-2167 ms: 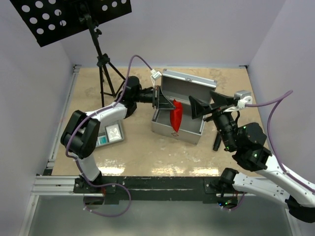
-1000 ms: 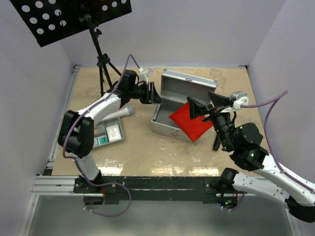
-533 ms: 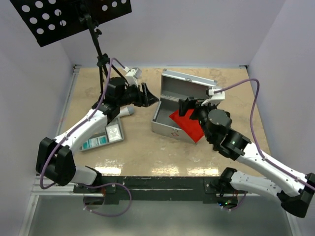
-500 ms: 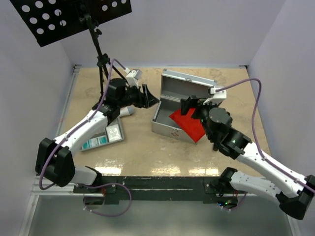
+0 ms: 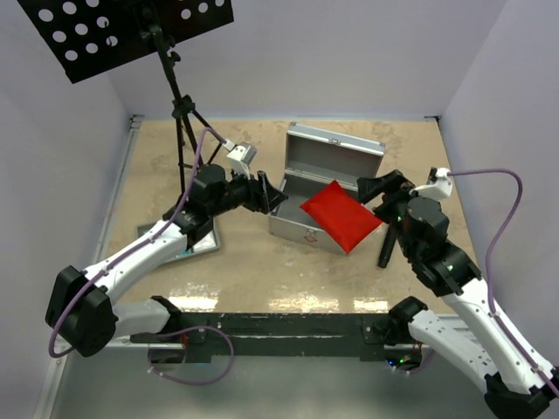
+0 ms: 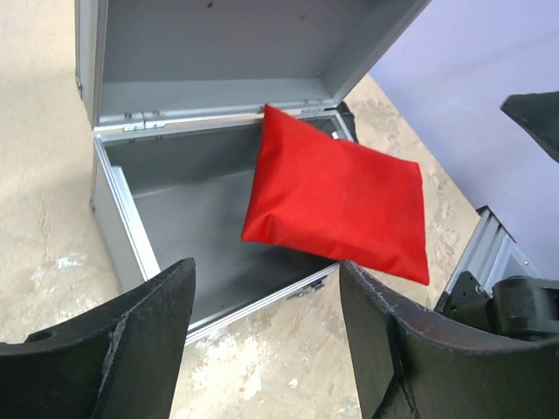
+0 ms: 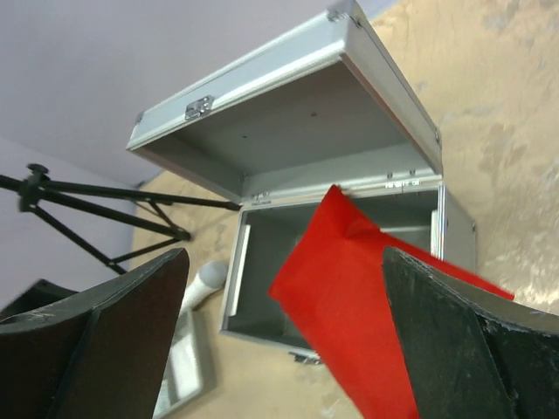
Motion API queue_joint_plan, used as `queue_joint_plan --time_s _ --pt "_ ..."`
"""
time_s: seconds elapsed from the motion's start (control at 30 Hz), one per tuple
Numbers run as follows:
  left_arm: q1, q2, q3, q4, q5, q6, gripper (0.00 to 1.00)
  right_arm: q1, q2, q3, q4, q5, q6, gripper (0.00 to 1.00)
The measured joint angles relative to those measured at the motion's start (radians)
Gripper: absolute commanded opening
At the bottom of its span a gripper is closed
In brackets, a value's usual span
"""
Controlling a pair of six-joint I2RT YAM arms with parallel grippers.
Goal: Organize the medicine kit
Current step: Pick up the medicine pouch from the medicine box.
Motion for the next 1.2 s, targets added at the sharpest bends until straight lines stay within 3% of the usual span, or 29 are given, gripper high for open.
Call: queue_joint_plan --time_s 0.17,0.43,1.2 --pt "-0.008 -0.012 -0.050 0.015 -0.014 -0.010 0.69 0.000 -0.082 -0.063 -0.074 -0.009 0.155 0.88" --pt "-0.025 -0.043 -0.056 0.024 -0.031 -0.011 0.68 -0.001 -0.102 -0.189 -0.166 -0.054 0.285 0.87" --pt "-0.026 -0.050 -0.056 0.023 -0.045 -0.027 0.66 -0.001 -0.132 -0.271 -0.216 -0.088 0.369 0.82"
